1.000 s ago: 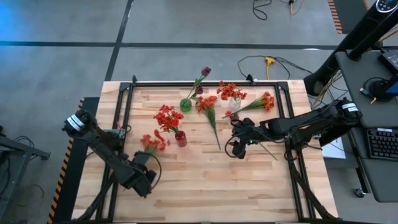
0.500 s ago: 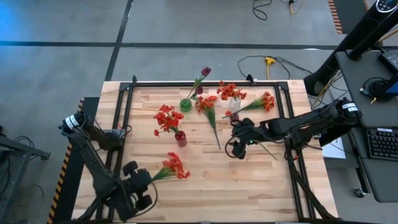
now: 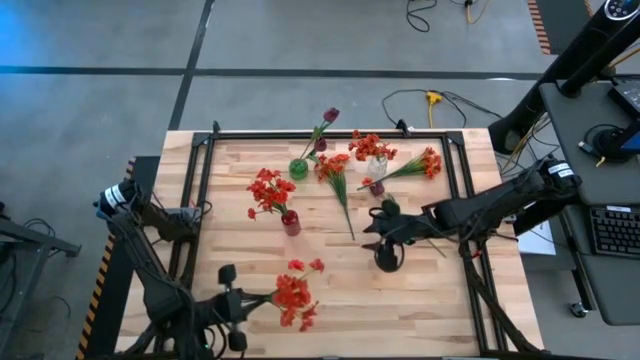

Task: Sort flowers into vase by color
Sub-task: Put the red flowers into the red vase

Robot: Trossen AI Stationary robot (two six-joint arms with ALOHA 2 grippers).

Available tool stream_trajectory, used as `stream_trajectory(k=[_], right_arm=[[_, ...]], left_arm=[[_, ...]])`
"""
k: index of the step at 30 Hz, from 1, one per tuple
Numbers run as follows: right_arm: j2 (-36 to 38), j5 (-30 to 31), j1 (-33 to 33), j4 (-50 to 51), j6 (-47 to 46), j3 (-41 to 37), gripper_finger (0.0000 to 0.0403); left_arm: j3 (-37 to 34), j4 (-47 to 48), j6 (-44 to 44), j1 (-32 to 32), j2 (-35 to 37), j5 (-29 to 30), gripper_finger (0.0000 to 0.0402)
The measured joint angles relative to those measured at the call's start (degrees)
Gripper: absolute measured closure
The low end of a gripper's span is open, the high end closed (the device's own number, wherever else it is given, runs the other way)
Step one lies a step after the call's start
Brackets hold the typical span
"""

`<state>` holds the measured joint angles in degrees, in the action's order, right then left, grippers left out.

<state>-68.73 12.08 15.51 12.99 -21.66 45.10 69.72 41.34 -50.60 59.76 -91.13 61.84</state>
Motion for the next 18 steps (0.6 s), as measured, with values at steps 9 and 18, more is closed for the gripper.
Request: stream_trajectory(k=[9, 18], right_arm=[[0.0, 0.0, 3.79, -7.04, 5.85, 0.0, 0.0194], [0.0, 0.0, 4.53, -9.29, 8.24, 0.0, 0.0194]], left_arm=[[-0.12, -15.0, 19.76, -0.3, -0.11, 4.7, 0.04], [-0.12, -35.72, 50.14, -2.44, -0.15, -3.29, 0.04]])
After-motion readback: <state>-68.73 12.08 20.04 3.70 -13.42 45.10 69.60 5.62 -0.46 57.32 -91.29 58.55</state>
